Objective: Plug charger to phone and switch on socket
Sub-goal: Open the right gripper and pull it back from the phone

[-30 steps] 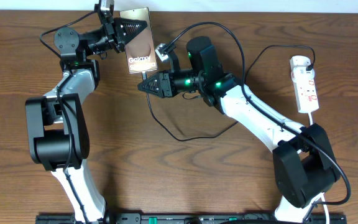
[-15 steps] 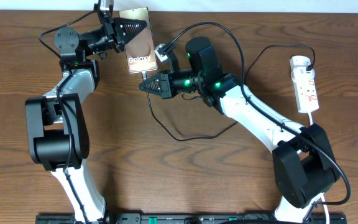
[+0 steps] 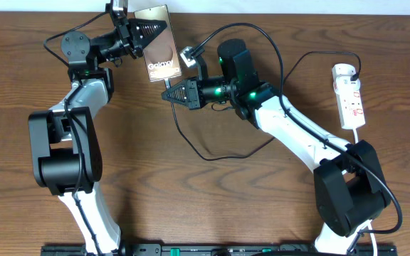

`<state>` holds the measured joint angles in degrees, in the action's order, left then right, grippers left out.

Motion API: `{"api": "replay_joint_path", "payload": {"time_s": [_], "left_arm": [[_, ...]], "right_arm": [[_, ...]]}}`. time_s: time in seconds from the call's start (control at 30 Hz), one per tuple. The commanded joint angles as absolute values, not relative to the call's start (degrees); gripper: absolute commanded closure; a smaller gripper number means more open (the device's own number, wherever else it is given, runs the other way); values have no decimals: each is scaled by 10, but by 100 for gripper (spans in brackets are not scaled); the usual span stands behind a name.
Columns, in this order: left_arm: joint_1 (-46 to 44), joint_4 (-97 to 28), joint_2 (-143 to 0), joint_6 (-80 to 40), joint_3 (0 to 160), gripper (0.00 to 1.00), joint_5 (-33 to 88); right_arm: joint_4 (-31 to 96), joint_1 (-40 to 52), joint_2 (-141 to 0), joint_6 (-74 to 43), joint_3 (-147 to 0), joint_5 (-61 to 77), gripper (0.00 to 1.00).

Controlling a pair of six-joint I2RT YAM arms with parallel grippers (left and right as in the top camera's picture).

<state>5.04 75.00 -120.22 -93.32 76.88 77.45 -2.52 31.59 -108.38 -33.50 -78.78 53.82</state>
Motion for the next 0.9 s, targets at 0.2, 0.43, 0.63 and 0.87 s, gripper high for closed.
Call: {"api": "replay_joint_path", "payload": {"time_s": [0.2,0.43,0.63,0.87], "left_arm": [[40,758,-1198,-893,775,93,842],[34,758,-1198,-885,774,93,851],[34,760,-1198,-883,774,93,853],[40,760,-1198,-883,774,93,855]], "right_arm": [[-48,290,-1089,-361,-796,512,99],[-78,284,-1089,-377,-796,514,99],[-80,284,-1089,-376,-796,516,99],[-79,275,-1089,-365,-796,549,62]]}}
